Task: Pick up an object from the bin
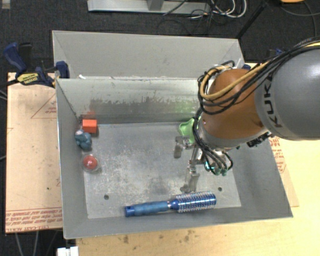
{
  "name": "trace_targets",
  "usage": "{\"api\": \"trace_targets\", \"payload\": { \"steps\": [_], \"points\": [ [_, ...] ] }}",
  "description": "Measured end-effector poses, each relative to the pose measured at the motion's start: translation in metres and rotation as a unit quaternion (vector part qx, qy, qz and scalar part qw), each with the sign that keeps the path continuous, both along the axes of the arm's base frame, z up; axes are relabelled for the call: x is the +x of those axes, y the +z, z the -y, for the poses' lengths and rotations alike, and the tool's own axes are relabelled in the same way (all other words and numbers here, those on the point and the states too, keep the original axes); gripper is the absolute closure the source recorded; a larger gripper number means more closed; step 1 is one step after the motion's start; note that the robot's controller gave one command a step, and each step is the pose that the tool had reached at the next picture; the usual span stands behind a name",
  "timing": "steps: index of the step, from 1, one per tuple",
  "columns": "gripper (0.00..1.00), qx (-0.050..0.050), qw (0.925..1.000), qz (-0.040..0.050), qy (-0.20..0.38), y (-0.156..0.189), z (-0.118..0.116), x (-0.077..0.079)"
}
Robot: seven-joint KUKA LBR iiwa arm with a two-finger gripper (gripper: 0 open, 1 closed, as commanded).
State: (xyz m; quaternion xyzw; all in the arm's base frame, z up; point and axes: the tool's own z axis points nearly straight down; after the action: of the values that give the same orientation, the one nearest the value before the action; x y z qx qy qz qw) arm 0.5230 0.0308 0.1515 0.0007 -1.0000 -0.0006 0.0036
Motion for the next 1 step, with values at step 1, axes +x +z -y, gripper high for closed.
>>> {"api": "trace_targets", "payload": {
  "steps": [1],
  "points": [
    [0.0,0.001,0.997,0.0071,0.078,-0.0791,0.0194,-0.0335]
  ]
}}
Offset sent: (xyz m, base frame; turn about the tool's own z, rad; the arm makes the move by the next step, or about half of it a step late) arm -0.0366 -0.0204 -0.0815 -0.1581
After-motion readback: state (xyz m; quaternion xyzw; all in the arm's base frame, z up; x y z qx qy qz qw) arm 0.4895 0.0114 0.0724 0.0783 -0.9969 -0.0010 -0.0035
